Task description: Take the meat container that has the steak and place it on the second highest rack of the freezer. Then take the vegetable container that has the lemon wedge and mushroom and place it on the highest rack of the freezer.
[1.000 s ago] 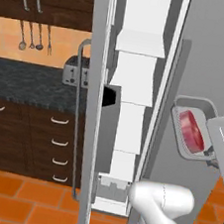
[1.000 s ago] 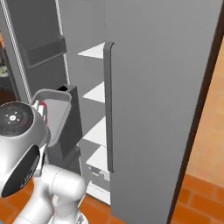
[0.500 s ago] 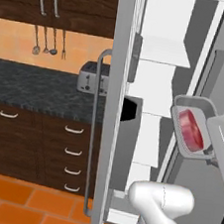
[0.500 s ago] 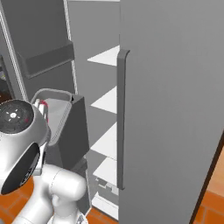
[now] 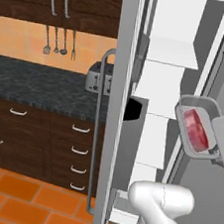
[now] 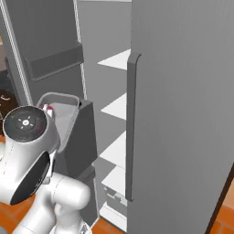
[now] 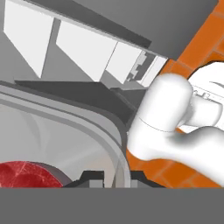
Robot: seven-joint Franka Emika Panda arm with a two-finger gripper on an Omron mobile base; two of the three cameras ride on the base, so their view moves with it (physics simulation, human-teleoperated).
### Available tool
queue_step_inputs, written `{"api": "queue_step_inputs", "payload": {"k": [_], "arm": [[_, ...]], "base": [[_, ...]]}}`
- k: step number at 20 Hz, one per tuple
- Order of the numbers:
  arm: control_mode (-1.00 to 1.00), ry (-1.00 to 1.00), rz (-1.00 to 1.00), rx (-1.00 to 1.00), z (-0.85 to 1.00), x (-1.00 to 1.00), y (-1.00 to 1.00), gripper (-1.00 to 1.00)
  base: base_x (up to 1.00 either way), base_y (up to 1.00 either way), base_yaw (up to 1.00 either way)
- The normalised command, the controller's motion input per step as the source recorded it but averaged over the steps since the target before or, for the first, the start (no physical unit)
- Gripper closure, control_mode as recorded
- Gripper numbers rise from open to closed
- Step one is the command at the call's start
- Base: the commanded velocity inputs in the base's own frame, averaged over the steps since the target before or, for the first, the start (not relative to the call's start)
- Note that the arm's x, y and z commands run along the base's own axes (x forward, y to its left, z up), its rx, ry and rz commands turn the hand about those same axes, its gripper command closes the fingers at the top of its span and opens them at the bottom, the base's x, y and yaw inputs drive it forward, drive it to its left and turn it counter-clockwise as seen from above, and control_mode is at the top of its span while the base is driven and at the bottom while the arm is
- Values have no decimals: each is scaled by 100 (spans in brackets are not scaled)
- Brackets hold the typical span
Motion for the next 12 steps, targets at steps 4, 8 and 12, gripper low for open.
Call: {"api": "queue_step_inputs", "payload": {"k": [4,8,12], "arm": [[-100,0,-46,0,2,18,-2,100],[-100,-1,-36,8,11,8,-19,100],[-100,0,-8,0,0,46,-1,100]], "base": [[0,0,0],[0,0,0],[0,0,0]]}}
